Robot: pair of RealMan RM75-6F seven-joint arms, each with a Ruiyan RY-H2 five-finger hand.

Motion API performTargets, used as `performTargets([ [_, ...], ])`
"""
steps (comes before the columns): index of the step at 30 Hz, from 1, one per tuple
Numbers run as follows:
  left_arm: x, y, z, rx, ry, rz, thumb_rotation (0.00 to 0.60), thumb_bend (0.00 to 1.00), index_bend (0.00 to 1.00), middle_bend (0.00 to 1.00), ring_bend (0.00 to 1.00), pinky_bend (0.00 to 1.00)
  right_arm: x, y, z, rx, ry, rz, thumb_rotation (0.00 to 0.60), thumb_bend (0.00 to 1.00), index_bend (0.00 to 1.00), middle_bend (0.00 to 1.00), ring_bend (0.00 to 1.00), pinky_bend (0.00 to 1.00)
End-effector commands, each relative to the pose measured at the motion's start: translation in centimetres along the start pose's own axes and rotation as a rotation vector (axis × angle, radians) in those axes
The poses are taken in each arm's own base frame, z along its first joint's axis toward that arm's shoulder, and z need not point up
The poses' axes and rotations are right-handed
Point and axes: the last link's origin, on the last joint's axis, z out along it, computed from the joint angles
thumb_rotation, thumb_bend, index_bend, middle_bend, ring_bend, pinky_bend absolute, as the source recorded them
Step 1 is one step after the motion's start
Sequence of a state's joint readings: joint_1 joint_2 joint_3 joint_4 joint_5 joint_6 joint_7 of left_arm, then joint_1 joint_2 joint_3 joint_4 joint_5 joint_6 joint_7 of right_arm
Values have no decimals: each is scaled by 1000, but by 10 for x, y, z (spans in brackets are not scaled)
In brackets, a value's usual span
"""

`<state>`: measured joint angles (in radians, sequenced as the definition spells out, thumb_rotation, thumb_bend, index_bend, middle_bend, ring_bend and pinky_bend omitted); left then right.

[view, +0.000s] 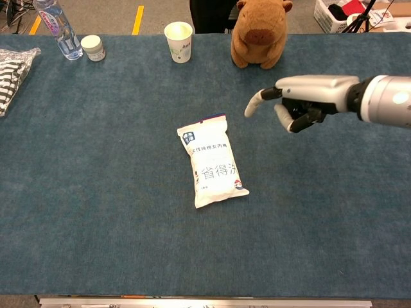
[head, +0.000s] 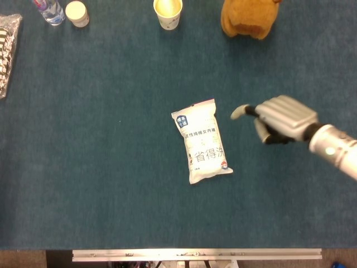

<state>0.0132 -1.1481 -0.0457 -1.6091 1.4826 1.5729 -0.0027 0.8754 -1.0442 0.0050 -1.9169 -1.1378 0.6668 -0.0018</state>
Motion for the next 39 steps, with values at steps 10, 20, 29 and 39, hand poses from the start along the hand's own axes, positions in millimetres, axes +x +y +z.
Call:
performTargets([
  [10,-2,12,11,-40,-7,8,600,0,426,360,379,674,16,26,-109,-170,282,-92,600,896,409,490,446,784],
  [20,-6,28,21,-91,-15,7,600,0,426,360,379,675,-2,40,-166,-321,417,-348,600,517,409,277,245,453],
  [29,-7,40,25,-123,12,-22,600,0,426,360,380,675,-38,58,-171,-353,456,-409,600,454,409,275,229,385],
  [39,-8,41,24,-121,18,-39,600,0,426,360,380,673,-76,83,-155,-378,448,-366,600,456,409,275,227,385],
])
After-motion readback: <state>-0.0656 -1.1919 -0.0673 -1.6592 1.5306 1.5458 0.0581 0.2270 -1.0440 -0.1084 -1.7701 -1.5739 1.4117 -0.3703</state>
